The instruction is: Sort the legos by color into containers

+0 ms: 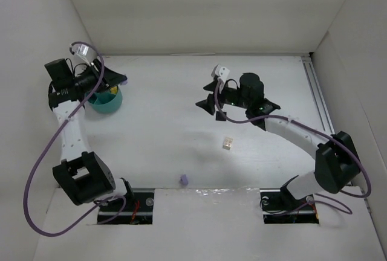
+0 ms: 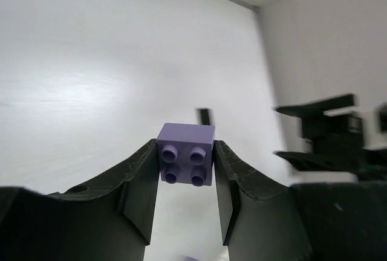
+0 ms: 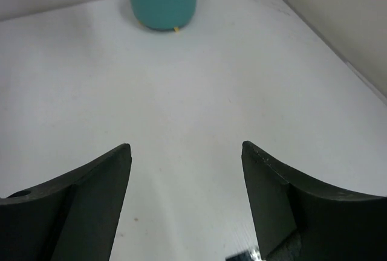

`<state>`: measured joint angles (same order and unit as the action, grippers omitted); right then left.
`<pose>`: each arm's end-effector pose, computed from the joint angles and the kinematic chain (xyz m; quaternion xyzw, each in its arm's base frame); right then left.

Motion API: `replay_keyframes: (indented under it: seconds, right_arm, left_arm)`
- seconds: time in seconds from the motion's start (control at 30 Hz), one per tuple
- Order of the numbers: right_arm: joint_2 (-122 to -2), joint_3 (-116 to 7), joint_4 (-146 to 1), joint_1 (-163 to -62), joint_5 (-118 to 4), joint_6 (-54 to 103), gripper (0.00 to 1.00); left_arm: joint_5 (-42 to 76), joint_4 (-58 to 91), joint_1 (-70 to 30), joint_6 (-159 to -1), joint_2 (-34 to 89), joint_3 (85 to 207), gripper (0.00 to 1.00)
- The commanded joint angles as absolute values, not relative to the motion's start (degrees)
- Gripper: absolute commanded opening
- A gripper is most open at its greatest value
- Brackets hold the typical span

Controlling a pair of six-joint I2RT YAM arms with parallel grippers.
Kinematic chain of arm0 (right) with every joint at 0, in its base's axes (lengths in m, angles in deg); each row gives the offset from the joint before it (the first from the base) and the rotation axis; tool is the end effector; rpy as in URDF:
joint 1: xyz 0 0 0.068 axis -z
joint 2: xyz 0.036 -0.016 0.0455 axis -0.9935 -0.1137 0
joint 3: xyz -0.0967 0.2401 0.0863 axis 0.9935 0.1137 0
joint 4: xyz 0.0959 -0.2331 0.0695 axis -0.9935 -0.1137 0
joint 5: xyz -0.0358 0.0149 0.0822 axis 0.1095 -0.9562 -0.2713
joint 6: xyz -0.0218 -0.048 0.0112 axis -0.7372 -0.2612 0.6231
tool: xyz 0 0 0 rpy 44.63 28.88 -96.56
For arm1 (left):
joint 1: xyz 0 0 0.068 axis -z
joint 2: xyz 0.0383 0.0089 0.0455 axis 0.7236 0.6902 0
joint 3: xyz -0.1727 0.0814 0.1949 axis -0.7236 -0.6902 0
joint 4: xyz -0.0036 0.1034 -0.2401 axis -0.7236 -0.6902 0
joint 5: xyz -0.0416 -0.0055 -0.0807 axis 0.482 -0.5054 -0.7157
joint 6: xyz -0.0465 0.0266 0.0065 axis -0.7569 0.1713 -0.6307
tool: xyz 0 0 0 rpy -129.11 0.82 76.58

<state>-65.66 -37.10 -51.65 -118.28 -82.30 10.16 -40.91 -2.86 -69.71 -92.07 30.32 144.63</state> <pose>0.2726 0.2130 0.3108 -0.4337 0.5963 0.3537 0.5756 0.2846 0.0873 0.3637 -0.0087 0.7631 -0.4611 0.4527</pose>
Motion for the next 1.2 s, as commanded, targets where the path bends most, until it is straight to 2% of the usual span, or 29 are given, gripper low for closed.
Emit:
replay_keyframes:
  seconds: [0.0,0.13,0.37,0.57,1.17]
  right_arm:
    - [-63.46,-39.06,-65.14,-117.66,-77.96,4.4,0.79]
    - [-64.16,-42.66,-72.79,-116.43,-76.02,4.39,0.79]
    - [-64.69,-44.69,-75.0,-115.81,-75.49,6.59,0.79]
    - [-64.16,-45.83,-75.7,-115.81,-75.49,6.59,0.79]
    - [-67.68,-50.67,-77.29,-115.81,-77.16,8.35,0.77]
  left_arm:
    - [-20.84,-17.02,-69.47,-70.26,28.36,150.22,0.1]
    - [-4.5,-14.3,-69.47,-69.37,26.15,148.91,0.11]
    - [8.01,-11.05,-69.47,-69.38,26.76,146.97,0.14]
    - [14.17,-9.81,-68.42,-68.85,30.8,148.03,0.15]
    - [22.97,-4.36,-63.76,-67.18,42.06,150.75,0.18]
